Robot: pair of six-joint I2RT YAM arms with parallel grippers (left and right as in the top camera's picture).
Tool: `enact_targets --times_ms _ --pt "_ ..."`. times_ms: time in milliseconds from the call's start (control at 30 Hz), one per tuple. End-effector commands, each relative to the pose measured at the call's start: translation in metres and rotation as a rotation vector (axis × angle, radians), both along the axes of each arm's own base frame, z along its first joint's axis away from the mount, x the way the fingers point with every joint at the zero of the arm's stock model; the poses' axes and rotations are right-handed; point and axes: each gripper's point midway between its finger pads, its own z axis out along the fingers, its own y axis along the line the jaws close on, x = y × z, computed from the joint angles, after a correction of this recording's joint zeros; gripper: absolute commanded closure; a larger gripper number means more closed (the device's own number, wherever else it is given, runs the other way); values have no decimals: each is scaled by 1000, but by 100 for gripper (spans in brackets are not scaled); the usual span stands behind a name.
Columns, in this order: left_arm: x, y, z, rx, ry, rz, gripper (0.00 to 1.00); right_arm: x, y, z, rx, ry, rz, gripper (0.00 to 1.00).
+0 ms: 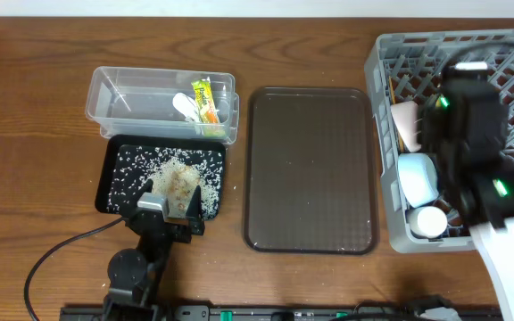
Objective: Sort waste into correct bins and load items into the dishwasher rack
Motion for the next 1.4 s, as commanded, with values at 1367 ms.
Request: enact_targets --times_ms 1367 --pt "0 0 -15 14 32 -3 2 -154 74 -26 226 -324 614 1"
